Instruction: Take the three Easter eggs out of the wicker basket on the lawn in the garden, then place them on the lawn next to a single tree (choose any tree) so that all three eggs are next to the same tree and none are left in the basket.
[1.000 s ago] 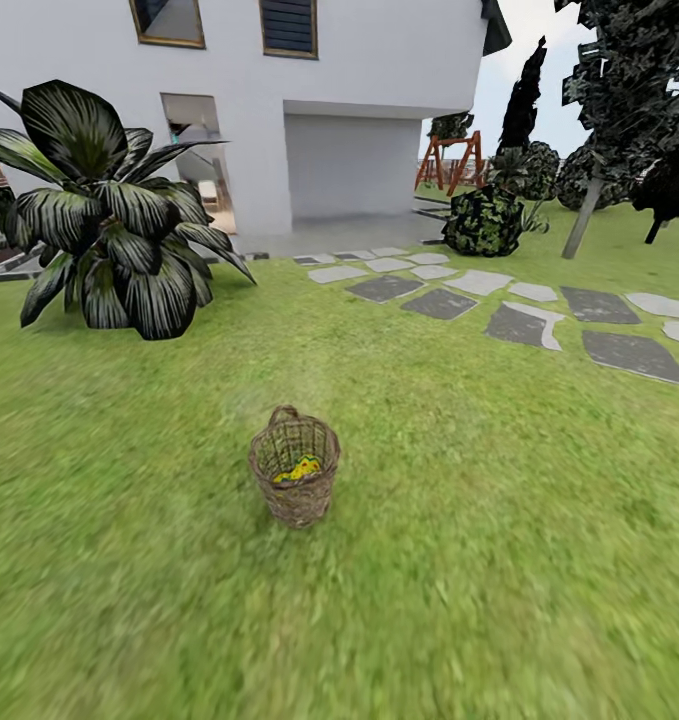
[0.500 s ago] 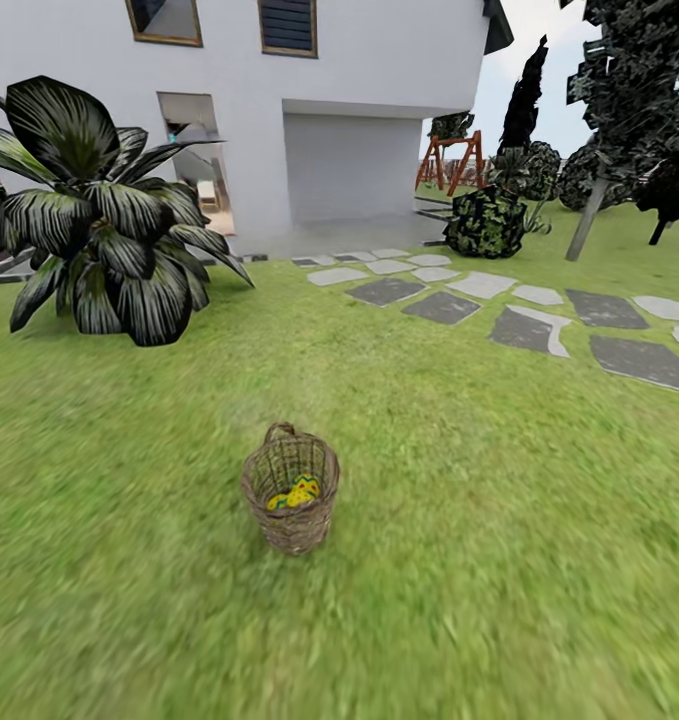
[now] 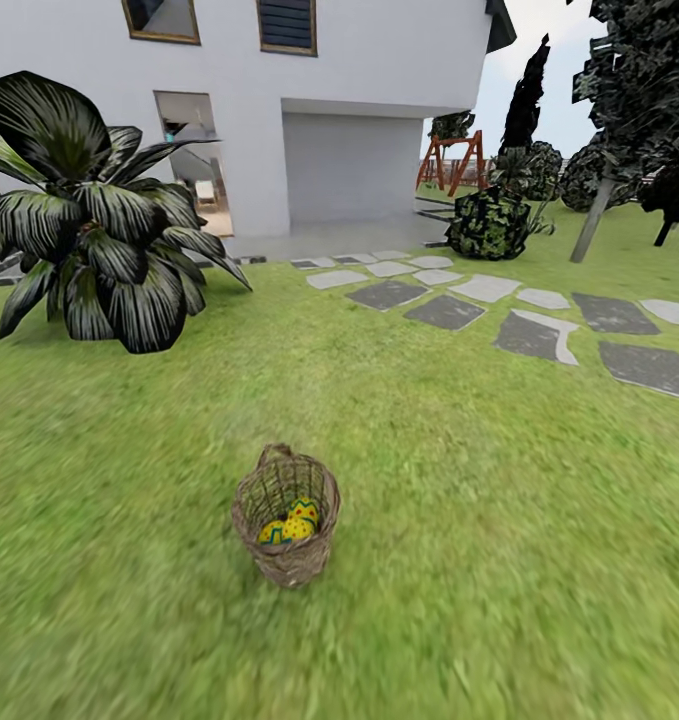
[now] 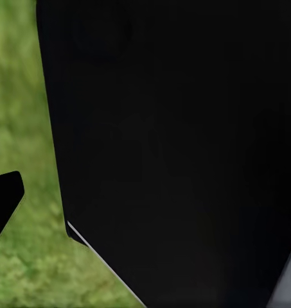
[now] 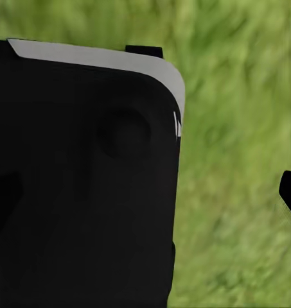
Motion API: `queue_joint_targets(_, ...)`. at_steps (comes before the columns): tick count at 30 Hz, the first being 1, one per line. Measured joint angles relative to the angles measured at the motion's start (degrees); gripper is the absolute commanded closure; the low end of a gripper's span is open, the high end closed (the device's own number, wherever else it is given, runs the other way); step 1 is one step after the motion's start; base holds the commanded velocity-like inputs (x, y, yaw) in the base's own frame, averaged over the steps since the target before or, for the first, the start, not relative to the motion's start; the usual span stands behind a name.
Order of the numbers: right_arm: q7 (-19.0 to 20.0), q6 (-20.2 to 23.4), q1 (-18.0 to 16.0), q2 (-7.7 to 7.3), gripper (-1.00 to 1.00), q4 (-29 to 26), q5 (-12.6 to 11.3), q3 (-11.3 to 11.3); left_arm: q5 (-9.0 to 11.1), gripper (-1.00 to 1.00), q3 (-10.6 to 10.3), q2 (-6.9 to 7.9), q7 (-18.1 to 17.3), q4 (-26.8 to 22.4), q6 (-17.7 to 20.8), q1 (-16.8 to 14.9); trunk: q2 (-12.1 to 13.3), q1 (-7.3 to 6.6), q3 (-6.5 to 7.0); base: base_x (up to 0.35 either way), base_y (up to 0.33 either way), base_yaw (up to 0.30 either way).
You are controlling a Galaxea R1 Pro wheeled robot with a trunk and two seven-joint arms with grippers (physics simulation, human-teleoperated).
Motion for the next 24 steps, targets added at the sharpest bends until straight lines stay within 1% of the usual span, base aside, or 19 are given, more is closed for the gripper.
queue_joint_targets(7, -0.01, 0.02, -0.01, 0.00, -1.00, 0.00, -0.02, -0.01, 0.16, -1.00, 0.07, -0.02, 0.06, -0.02, -0.08, 0.00, 0.00, 0.02, 0.00, 0.015, -0.008, 0.005)
queue_joint_targets(21, -0.28, -0.01, -0.02, 0.08, -1.00, 0.02, 0.03, 0.05, -0.16, -1.00, -0.03, -0.18, 0.06, -0.01, -0.07, 0.00, 0.00, 0.00, 0.28, 0.201, -0.256, 0.270)
queue_joint_targets(24, -0.29, -0.01, -0.02, 0.08, -1.00, 0.02, 0.05, 0.05, -0.16, -1.00, -0.03, -0.18, 0.06, -0.01, -0.08, 0.00, 0.00, 0.01, 0.35, 0.133, -0.295, 0.279)
